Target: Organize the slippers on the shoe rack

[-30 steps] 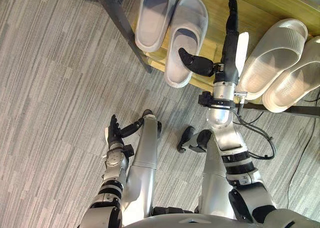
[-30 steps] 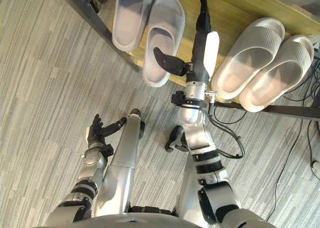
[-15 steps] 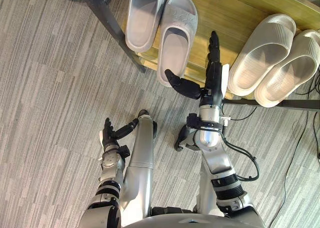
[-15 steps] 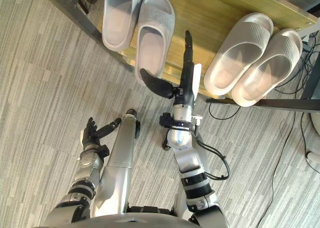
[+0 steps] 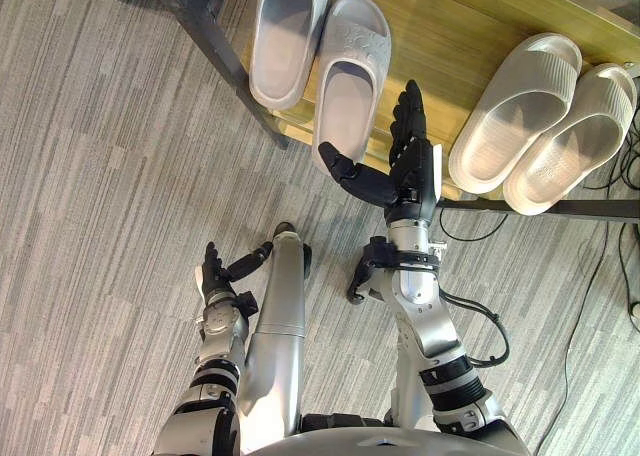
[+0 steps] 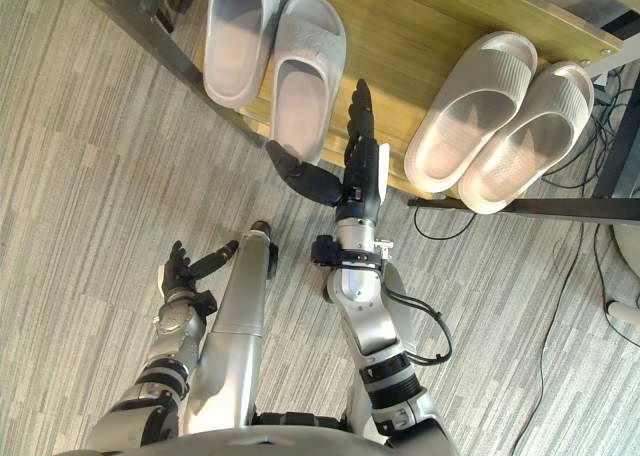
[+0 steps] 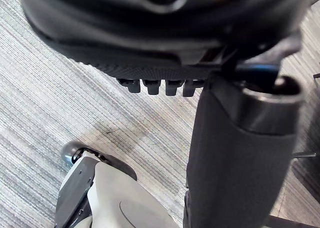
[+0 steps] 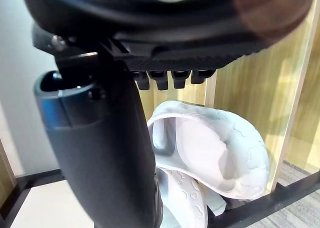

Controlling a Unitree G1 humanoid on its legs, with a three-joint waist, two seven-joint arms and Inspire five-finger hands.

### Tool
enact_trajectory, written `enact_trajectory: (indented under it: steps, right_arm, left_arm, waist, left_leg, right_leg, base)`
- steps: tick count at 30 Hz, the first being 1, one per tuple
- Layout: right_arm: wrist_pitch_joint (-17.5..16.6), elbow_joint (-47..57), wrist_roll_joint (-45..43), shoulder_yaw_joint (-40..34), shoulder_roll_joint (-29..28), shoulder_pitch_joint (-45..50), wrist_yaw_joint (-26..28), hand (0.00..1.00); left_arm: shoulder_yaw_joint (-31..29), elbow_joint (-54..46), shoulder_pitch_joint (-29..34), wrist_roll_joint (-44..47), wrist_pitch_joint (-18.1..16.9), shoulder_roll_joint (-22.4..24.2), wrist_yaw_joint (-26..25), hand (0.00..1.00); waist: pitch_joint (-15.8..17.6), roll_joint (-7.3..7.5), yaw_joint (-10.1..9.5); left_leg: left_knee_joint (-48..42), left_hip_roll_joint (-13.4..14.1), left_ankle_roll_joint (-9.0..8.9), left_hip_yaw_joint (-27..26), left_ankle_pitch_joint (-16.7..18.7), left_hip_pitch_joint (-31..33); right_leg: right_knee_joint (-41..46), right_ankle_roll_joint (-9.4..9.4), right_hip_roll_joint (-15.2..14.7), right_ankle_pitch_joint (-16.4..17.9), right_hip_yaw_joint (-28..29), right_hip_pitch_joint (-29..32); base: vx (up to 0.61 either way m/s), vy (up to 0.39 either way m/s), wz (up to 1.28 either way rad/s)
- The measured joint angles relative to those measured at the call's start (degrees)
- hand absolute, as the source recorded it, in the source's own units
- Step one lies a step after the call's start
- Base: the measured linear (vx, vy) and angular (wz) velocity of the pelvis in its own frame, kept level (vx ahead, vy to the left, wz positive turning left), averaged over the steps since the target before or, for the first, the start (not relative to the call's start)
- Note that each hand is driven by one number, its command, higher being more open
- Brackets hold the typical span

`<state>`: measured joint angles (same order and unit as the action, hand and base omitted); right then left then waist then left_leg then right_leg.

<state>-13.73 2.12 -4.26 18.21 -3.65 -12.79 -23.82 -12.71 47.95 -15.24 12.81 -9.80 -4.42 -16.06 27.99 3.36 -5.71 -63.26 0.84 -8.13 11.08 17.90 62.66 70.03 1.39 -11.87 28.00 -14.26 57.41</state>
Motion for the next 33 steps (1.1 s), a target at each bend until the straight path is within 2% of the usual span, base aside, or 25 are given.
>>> enact_trajectory:
  steps: [15,23,33]
  right_arm:
    - [-2.81,-3.03,-12.62,2.95,-0.89,-5.05,0.01,1.0]
    - [-3.0,-5.52,-16.22,3.1,-1.05,-9.09,0.01,1.0]
    - [-3.06,-9.19,-18.37,-1.53,-1.09,-13.15,-0.37,1.0]
  left_arm:
    - [0.0,0.78,-0.48,0.06,0.43,-0.2,-1.03,1.0]
    - [0.0,0.74,-0.53,0.1,0.51,-0.18,-1.03,1.0]
    - [-0.07,0.61,-0.72,0.11,0.52,0.04,-1.01,1.0]
  waist:
    - [0.0,0.0,-0.02]
    - [0.0,-0.01,-0.17]
    - [0.07,-0.16,-0.69]
  left_leg:
    - [0.15,0.07,-0.02,-0.09,-0.01,-0.12]
    - [0.18,0.02,-0.03,-0.09,-0.01,-0.04]
    - [0.11,-0.28,-0.36,0.28,-0.19,0.33]
  right_leg:
    - [0.01,0.0,-0.01,0.0,0.02,0.01]
    - [0.08,0.03,-0.09,0.01,0.01,0.12]
    - [0.93,0.67,-0.35,0.38,-0.26,0.61]
  base:
    - [0.0,0.0,0.0]
    - [0.0,0.0,0.0]
    - [0.0,0.0,0.0]
